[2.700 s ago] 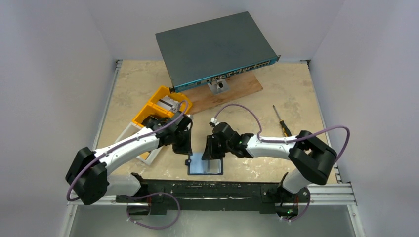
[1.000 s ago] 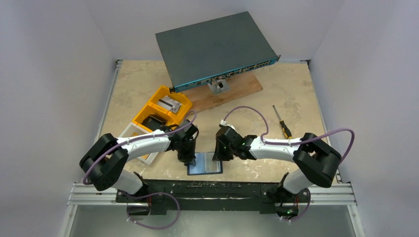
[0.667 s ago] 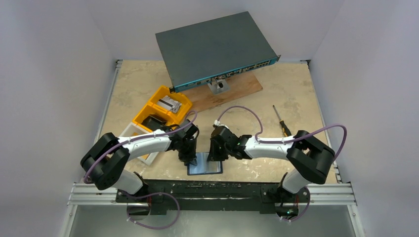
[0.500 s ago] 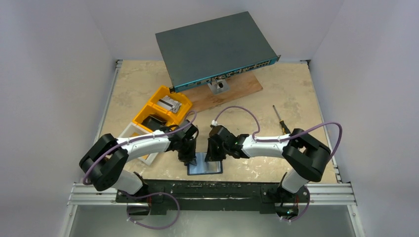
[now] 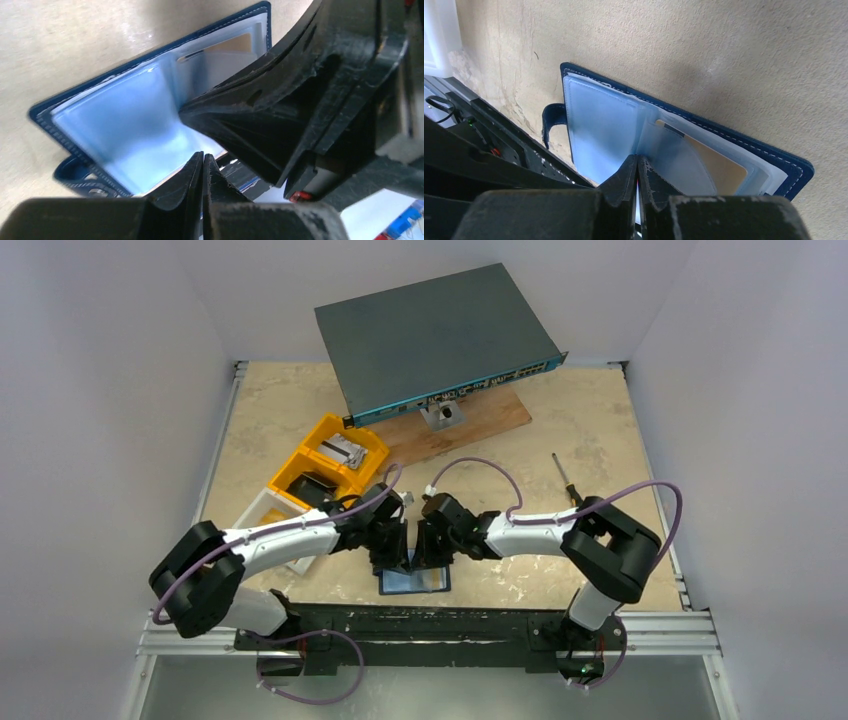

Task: Take the credit cards out of the card holder
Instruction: Remove the credit card from the card holder.

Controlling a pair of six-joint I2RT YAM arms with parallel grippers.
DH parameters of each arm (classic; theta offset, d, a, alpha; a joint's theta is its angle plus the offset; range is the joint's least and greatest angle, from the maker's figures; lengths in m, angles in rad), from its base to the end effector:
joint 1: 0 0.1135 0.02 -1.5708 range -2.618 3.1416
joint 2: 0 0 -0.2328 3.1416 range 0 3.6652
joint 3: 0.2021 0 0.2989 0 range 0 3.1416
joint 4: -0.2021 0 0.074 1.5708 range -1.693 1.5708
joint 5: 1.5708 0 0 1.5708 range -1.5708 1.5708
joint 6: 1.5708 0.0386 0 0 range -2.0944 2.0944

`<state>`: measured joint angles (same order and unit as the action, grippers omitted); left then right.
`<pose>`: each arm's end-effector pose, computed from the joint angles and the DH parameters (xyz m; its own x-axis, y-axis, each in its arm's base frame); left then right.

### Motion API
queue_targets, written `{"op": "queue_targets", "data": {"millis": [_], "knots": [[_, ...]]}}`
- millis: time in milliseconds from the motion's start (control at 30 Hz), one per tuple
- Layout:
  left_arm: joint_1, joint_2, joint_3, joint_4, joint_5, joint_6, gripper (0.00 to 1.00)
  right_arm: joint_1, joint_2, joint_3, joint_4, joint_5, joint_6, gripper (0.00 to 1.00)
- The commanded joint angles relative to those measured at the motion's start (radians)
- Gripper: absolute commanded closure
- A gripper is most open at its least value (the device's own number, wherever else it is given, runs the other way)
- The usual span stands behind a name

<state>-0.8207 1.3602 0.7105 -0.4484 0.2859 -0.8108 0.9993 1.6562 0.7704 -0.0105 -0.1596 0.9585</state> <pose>0.1906 -0.2206 0.1129 -0.9904 0.0428 -0.1317 0.1039 0.8580 -0.5030 0.1796 0.2906 0.0691 -0.9663 -0.0089 -0.2574 -0.1624 0.7965 0.5824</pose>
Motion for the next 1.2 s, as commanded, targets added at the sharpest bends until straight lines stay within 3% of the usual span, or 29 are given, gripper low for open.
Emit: {"op": "queue_targets", "data": {"millis": [0, 133, 267, 567, 667, 967, 1167], "knots": [[-0.011, 0.053, -0.038, 0.170, 0.081, -0.051, 0.99, -0.017, 0.028, -0.021, -0.011, -0.011, 0.014, 0.96], [-0.012, 0.099, -0.074, 0.234, 0.056, -0.083, 1.00, -0.020, 0.030, -0.029, 0.000, -0.021, 0.018, 0.97], [-0.012, 0.133, -0.091, 0.186, -0.026, -0.107, 1.00, -0.025, 0.003, -0.033, -0.004, -0.015, 0.021, 0.95], [-0.011, 0.192, -0.131, 0.190, -0.066, -0.139, 1.00, -0.051, -0.196, -0.042, -0.090, 0.064, -0.009, 0.55], [-0.011, 0.203, -0.132, 0.200, -0.063, -0.142, 1.00, -0.070, -0.233, -0.078, -0.086, 0.064, -0.007, 0.50], [-0.011, 0.201, -0.131, 0.193, -0.057, -0.139, 1.00, -0.083, -0.253, -0.132, -0.082, 0.061, 0.005, 0.50], [-0.011, 0.187, -0.122, 0.183, -0.057, -0.132, 1.00, -0.083, -0.216, -0.150, -0.018, 0.010, 0.017, 0.75]]}}
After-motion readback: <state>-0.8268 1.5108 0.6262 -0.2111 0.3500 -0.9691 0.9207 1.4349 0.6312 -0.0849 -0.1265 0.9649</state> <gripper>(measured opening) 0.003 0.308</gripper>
